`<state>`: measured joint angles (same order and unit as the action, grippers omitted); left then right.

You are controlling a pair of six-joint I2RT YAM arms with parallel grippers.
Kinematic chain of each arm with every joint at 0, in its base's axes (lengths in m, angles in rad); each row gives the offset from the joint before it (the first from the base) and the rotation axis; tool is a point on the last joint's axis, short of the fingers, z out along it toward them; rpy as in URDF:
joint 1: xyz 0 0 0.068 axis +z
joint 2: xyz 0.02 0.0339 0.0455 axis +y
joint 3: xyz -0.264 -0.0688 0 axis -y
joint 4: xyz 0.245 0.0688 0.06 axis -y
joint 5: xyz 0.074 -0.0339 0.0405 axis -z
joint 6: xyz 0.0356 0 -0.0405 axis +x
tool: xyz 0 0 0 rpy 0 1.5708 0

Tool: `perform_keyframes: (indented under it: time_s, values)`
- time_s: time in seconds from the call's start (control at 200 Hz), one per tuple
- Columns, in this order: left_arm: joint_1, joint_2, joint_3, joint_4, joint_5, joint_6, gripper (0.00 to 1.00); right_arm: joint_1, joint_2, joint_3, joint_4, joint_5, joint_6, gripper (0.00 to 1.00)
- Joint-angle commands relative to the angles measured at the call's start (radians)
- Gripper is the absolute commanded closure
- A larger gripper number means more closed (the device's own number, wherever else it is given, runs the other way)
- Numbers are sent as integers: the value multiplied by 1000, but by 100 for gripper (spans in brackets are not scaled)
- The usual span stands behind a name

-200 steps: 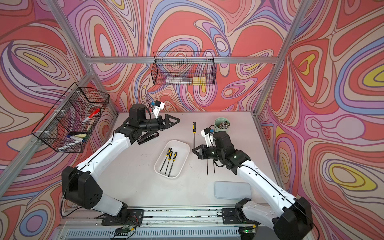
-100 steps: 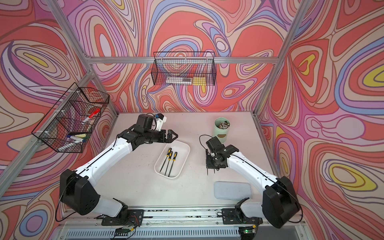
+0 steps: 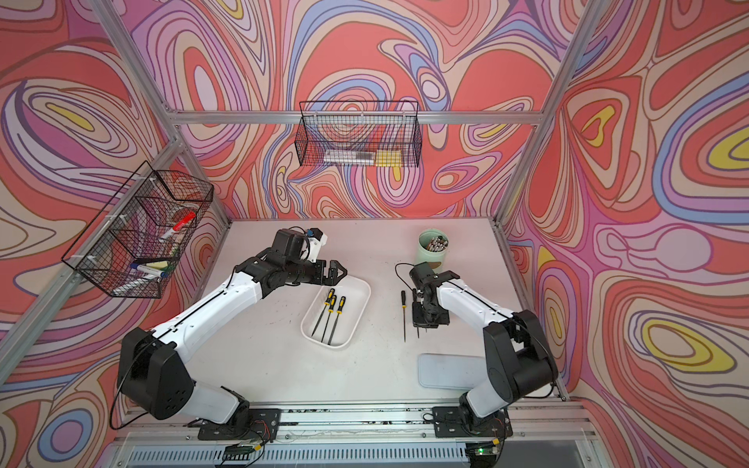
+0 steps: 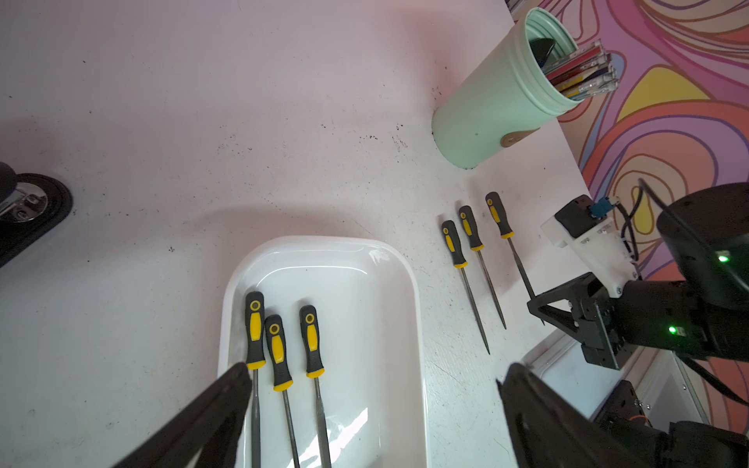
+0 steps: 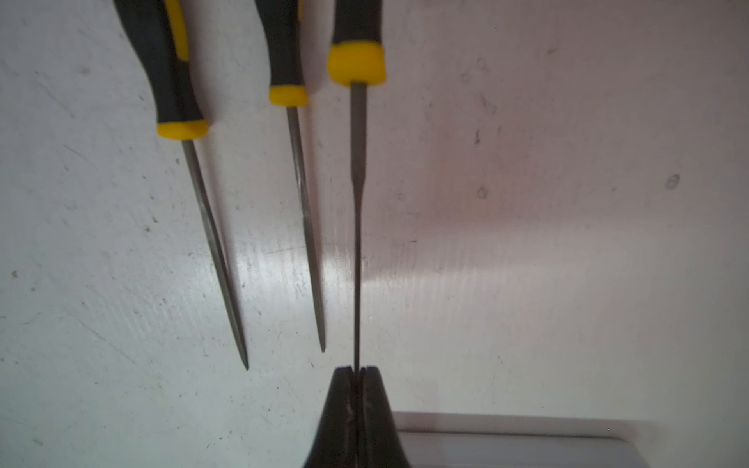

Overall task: Take the file tool out of the storage box
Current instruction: Place the file tool at the center of the board.

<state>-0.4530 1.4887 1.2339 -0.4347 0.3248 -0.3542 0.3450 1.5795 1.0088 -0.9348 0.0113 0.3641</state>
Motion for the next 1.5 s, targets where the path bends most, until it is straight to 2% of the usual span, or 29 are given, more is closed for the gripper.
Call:
perform_keyframes:
  time_s: [0.0,0.32,0.866,1.217,1.347,1.492]
  values:
    - [-6,-15,-8,7,-30,27,1,-13,44,29,0,-12,-49,100]
    - [-7,-12,-8,-1,-46,31,1,-35,143,58,-11,3,-62,100]
    - [-8,35,19,-48,-70,37,1,-38,187,41,-16,-30,-48,100]
    - [-10,82,41,-81,-83,33,1,-38,148,30,-2,-23,-45,83]
    - [-14,91,47,-88,-92,32,1,-38,119,65,-20,-5,-62,83]
    - [-26,117,55,-99,-122,33,3,-38,49,124,-16,-40,-87,83]
